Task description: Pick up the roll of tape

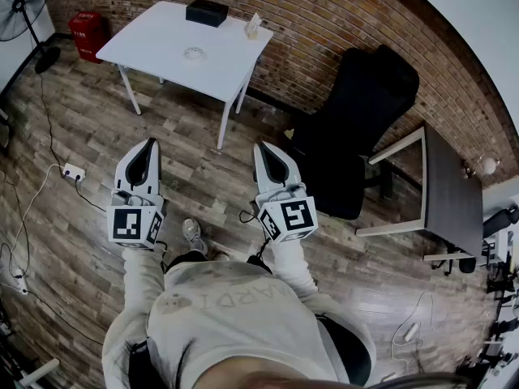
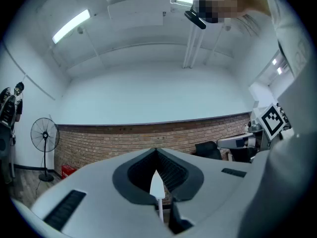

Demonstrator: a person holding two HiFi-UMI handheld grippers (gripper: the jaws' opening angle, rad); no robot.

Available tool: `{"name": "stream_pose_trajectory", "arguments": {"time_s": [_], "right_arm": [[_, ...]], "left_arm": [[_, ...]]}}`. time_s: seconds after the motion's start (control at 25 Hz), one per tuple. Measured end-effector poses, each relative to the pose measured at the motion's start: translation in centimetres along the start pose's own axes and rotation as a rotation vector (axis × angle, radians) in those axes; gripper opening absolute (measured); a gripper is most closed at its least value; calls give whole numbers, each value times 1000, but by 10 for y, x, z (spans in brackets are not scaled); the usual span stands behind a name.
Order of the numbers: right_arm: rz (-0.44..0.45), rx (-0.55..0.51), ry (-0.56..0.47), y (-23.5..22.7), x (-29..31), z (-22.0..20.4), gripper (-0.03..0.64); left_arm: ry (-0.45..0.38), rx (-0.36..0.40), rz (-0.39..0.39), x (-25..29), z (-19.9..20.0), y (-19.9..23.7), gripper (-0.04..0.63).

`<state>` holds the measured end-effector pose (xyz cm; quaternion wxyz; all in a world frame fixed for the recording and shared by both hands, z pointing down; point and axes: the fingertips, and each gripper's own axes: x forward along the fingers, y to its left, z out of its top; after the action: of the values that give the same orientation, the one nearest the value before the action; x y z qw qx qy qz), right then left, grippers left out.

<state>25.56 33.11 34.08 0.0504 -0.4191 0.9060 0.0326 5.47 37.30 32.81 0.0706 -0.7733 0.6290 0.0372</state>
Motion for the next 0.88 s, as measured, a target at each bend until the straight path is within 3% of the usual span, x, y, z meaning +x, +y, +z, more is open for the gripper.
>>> {"name": "stream_pose_trajectory", "arguments": {"time_s": [0.52, 0.88], "right_arm": [[-36, 18, -29, -10, 32, -5, 9], [-37, 25, -31, -23, 96, -15, 11]], "left_arm": [[10, 3, -15, 23, -8, 19, 6], [18, 4, -17, 72, -19, 62, 6]]}}
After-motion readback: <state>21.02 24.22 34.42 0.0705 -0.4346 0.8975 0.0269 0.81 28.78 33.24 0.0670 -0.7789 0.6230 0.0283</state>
